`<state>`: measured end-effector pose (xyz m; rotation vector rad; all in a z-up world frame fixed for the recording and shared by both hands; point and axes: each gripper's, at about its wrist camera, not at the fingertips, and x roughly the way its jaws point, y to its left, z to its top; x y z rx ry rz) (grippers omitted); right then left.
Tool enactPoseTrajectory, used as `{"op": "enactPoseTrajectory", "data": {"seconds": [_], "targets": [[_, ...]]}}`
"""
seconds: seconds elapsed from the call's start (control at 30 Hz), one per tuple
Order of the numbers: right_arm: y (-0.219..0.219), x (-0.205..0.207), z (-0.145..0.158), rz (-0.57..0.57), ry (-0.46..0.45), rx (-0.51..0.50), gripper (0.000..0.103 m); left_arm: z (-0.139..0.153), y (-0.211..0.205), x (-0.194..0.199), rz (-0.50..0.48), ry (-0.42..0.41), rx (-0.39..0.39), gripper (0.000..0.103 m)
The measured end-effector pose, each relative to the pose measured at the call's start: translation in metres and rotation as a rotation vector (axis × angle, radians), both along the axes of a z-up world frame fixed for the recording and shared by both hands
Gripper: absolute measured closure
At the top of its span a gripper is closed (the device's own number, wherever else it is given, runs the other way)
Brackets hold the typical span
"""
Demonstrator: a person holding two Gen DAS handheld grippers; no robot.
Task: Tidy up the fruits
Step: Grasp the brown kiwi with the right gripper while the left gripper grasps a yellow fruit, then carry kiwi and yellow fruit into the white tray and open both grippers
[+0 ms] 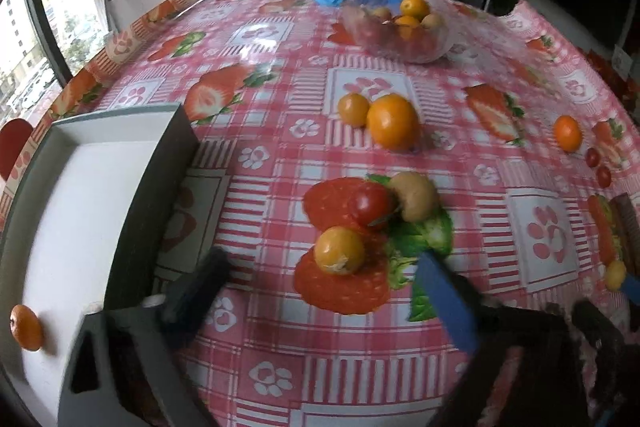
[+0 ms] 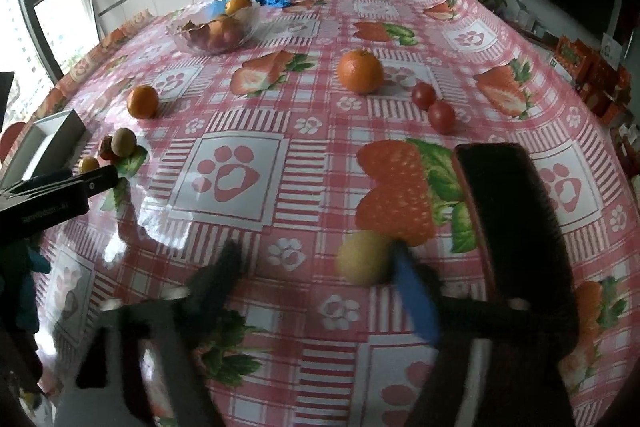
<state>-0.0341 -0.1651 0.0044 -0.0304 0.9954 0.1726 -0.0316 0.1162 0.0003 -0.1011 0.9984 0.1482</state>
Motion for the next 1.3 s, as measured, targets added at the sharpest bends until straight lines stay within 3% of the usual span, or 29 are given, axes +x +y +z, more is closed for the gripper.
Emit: {"op": "enactPoseTrajectory", "data": {"seconds": [0.1, 0.13, 0.23, 0.27, 0.37, 0.53, 0.9, 1.3], "targets": [[-0.013, 0.004, 0.003, -0.007, 0.023, 0.073, 0.075, 0.003, -0.004, 0.000, -0.014, 0.000, -0.003, 0.032], [-0.016, 0.005, 0.003, -0.006, 0.034, 0.111, 0.075, 0.004, -0.004, 0.000, -0.019, -0.001, -0.006, 0.037], [-0.021, 0.002, 0.003, 0.023, 0.052, 0.208, 0.075, 0.008, -0.003, -0.002, -0.032, -0.003, -0.018, 0.077], [-0.021, -0.001, 0.004, 0.037, 0.053, 0.237, 0.075, 0.008, -0.002, -0.004, -0.035, 0.003, -0.032, 0.079], [-0.022, -0.008, 0.002, 0.057, 0.068, 0.293, 0.075, 0.012, 0.003, -0.013, -0.031, -0.003, -0.080, 0.079], [-0.023, -0.011, -0.001, 0.052, 0.100, 0.350, 0.075, 0.022, 0.004, -0.035, -0.045, -0.028, -0.081, 0.079], [-0.010, -0.015, 0.012, 0.077, 0.089, 0.365, 0.075, 0.049, 0.015, -0.059, -0.060, -0.073, -0.094, 0.079], [0.037, -0.013, 0.036, 0.164, 0.076, 0.354, 0.075, 0.068, 0.037, -0.076, -0.034, -0.131, -0.101, 0.079]]}}
